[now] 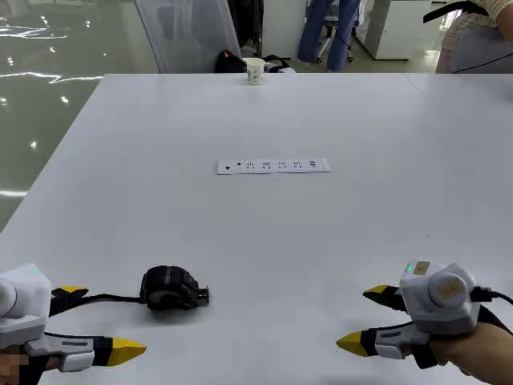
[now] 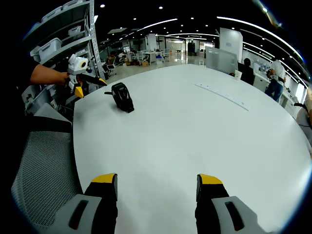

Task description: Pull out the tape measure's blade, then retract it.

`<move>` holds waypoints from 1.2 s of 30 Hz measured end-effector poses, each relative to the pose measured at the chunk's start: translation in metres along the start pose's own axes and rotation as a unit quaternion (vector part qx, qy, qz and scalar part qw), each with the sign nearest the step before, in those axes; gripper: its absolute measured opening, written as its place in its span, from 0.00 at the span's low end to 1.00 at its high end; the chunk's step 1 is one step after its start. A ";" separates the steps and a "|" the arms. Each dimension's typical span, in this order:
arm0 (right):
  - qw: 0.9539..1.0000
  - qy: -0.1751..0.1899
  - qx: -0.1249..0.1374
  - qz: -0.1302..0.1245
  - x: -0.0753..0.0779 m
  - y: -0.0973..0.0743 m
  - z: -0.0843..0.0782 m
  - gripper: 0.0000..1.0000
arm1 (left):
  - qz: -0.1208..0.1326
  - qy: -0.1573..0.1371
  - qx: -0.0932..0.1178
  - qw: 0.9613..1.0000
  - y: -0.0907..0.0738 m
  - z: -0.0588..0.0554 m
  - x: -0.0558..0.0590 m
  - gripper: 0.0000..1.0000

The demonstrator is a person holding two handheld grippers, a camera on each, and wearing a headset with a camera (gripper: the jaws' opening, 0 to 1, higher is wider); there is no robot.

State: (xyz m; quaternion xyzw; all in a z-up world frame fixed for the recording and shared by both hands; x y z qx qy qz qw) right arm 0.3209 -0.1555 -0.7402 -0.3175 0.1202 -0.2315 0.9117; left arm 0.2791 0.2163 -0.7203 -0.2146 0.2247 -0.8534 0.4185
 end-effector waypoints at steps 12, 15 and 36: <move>1.000 0.016 0.008 -0.014 0.009 -0.038 -0.020 0.83 | 0.004 0.010 -0.013 1.000 -0.019 -0.021 -0.009 0.99; 1.000 0.021 0.001 -0.019 0.012 -0.048 -0.028 0.89 | 0.005 0.011 -0.015 1.000 -0.024 -0.021 -0.012 0.99; 0.999 0.030 0.002 -0.028 0.020 -0.069 -0.040 0.99 | 0.001 0.021 -0.019 1.000 -0.034 -0.014 -0.014 0.99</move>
Point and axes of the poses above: the centre of the closed fingertips' face, and the gripper's own axes: y roughly forward along the fingers, x roughly to its right, z roughly out of its top, the point moved 2 cm from there along -y, roughly backward along the fingers, and after that the axes turned 5 degrees about x, right-handed, at the moved point
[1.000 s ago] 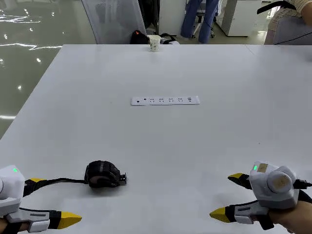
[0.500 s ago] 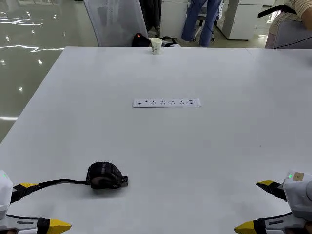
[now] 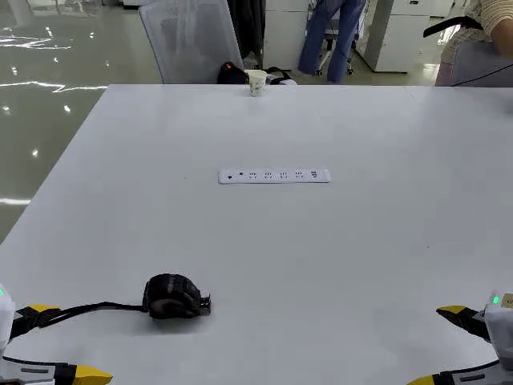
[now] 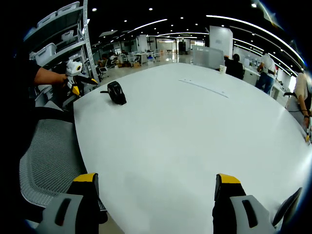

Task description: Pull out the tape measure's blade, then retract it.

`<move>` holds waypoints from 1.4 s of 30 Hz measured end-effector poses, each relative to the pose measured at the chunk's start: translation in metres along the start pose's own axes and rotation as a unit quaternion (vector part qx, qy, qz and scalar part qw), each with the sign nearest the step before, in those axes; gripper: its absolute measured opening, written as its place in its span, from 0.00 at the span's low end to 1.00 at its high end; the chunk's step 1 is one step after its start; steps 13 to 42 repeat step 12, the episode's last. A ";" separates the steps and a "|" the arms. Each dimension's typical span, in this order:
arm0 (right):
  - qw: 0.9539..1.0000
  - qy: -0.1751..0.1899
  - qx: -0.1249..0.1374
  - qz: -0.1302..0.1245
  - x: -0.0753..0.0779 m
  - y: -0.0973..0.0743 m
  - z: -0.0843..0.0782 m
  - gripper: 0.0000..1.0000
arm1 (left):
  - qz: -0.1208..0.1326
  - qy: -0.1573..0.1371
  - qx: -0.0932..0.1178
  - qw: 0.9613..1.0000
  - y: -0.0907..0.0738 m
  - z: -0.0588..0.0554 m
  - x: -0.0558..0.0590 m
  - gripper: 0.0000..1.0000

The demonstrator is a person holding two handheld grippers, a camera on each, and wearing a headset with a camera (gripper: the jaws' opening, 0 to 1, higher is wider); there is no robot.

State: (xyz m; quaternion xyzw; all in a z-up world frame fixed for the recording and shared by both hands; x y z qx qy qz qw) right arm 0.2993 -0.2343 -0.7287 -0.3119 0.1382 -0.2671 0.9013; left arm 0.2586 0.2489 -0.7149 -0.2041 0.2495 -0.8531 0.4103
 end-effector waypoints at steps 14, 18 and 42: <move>1.000 -0.006 0.003 0.001 0.002 -0.002 0.006 0.99 | 0.003 0.000 0.001 1.000 -0.004 0.003 -0.004 0.99; 1.000 -0.006 0.003 0.001 0.002 -0.002 0.006 0.99 | 0.003 0.000 0.001 1.000 -0.004 0.003 -0.004 0.99; 1.000 -0.006 0.003 0.001 0.002 -0.002 0.006 0.99 | 0.003 0.000 0.001 1.000 -0.004 0.003 -0.004 0.99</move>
Point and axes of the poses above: the centre of the closed fingertips' face, and the gripper's own axes: y roughly forward along the fingers, x roughly to its right, z roughly out of its top, the point moved 2 cm from there along -y, roughly backward along the fingers, and after that the axes turned 5 degrees about x, right-handed, at the moved point
